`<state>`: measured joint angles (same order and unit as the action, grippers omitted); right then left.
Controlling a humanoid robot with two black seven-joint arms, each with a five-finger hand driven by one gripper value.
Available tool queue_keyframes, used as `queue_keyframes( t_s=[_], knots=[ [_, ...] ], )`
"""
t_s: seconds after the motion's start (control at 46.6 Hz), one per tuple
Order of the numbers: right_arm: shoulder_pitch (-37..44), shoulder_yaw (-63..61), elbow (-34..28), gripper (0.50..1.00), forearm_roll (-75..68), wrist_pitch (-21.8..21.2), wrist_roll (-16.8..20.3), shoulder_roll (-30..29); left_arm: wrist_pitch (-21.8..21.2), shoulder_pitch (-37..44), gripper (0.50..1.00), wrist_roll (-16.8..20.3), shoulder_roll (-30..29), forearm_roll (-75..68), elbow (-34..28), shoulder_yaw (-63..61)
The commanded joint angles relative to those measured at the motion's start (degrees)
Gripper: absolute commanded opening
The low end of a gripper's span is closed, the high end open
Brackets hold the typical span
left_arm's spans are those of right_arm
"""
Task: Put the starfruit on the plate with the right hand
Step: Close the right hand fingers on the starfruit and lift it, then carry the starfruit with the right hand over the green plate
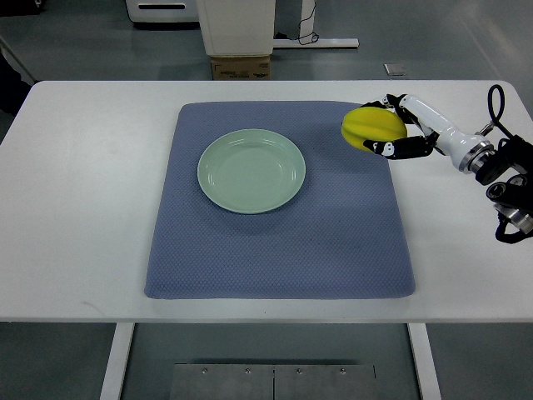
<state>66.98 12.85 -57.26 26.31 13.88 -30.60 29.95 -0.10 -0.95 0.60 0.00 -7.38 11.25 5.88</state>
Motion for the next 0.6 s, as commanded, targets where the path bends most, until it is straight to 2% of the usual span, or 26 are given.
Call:
queue_keyframes(
  t_s=[0.0,0.193,0.579],
  knots=[
    [-0.2,-1.1,0.3,0.500,-0.6,-0.7,0.4,-0.1,0.0,0.0,1.000,0.0,0.0,0.0,0.0,0.0],
    [-0.4,-1.2,0.4,0.500,-2.5,-1.2,0.5,-1.0,-0.1,0.0,1.000,0.0,0.0,0.0,0.0,0.0],
    [-0.1,-1.7,0.9,0.500,-2.7,-1.0,0.6,-9.2,0.0,0.0,1.000,0.0,0.0,0.0,0.0,0.0]
  ],
)
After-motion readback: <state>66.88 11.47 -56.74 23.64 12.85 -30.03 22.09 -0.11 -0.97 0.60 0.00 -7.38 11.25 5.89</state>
